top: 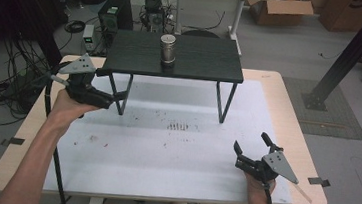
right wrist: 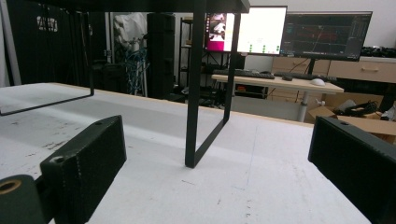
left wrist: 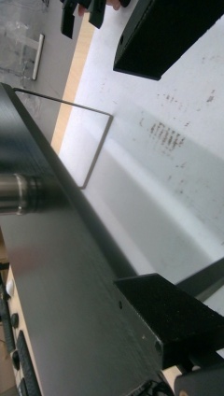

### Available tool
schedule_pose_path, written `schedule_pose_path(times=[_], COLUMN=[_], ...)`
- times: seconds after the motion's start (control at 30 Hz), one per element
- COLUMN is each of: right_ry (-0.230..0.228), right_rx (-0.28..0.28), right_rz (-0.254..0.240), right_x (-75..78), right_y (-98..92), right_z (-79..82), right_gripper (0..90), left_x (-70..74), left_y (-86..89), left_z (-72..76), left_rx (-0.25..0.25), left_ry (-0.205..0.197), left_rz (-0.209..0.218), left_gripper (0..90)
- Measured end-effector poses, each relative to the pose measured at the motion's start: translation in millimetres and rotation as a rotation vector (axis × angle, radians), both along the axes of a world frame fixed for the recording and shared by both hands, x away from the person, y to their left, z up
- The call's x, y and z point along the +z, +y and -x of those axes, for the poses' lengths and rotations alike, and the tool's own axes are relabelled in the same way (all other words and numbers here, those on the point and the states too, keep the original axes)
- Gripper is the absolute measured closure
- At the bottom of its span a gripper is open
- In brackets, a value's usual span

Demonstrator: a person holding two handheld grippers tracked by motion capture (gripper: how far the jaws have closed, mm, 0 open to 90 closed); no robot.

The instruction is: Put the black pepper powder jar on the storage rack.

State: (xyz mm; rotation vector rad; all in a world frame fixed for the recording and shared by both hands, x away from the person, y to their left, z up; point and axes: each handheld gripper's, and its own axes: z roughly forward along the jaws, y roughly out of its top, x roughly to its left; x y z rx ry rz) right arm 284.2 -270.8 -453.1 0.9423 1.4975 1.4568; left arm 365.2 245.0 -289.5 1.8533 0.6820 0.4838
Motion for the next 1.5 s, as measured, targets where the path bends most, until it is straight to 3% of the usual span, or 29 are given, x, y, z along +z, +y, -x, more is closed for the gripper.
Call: schedule_pose_path(times=[0.83, 1.0, 1.27, 1.5], right_ry=[0.0, 0.0, -0.001, -0.004], right_rx=[-0.001, -0.001, -0.002, -0.004], right_rz=[0.003, 0.001, 0.002, 0.004], right_x=[0.1, 0.1, 0.1, 0.0], right_y=[0.2, 0.1, 0.2, 0.4], right_z=[-0.2, 0.0, 0.1, 0.2], right_gripper=[4.0, 4.0, 4.0, 4.1], left_x=[-82.5, -98.9, -122.5, -138.3], left_y=[46.7, 59.9, 81.7, 92.0], left_z=[33.6, 42.2, 55.7, 68.0], left_rx=[0.095, 0.131, 0.209, 0.261], left_ry=[0.005, -0.003, -0.032, -0.087], left_rz=[0.056, 0.091, 0.125, 0.157], left_gripper=[0.8, 1.0, 1.2, 1.2])
